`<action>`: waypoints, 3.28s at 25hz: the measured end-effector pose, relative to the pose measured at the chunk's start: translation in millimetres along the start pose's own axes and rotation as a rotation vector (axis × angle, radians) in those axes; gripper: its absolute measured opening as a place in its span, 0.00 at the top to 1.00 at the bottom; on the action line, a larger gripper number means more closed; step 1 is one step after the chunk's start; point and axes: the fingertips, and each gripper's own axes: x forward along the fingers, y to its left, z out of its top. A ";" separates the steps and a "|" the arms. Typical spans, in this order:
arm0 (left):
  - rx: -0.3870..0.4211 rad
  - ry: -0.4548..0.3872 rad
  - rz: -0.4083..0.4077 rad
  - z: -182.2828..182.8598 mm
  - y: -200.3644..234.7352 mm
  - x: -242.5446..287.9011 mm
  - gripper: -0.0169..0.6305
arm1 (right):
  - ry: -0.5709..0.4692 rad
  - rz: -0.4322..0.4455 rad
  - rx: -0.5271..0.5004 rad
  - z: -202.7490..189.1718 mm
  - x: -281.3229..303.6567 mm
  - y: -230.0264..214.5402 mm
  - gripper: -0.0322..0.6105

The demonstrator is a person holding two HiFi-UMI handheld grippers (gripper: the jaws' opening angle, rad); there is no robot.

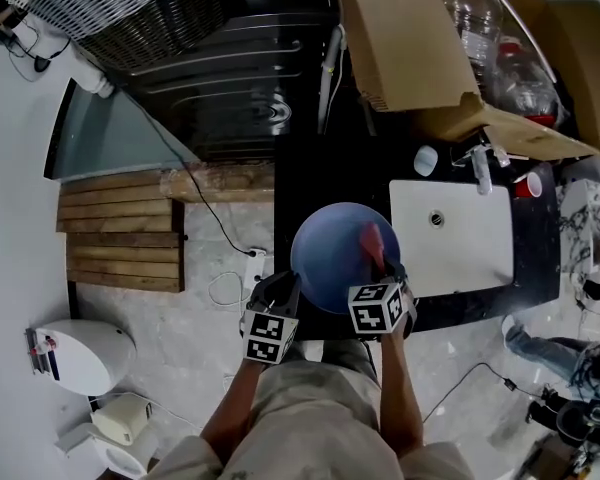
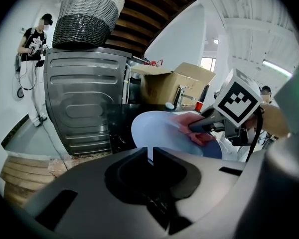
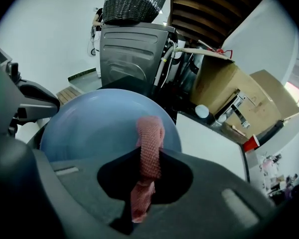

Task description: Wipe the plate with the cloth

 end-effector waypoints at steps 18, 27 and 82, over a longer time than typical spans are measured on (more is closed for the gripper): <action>0.006 0.013 -0.011 -1.8 -0.7 -2.6 0.92 | -0.099 -0.077 0.124 1.2 -42.3 -42.4 0.91; 0.015 0.004 -0.016 0.0 -1.7 -4.9 0.93 | -0.205 0.000 0.151 29.4 -75.2 -16.6 0.91; 0.015 0.005 -0.016 -6.4 -2.1 -1.6 0.94 | -0.028 0.387 0.043 -9.9 -43.0 125.0 0.91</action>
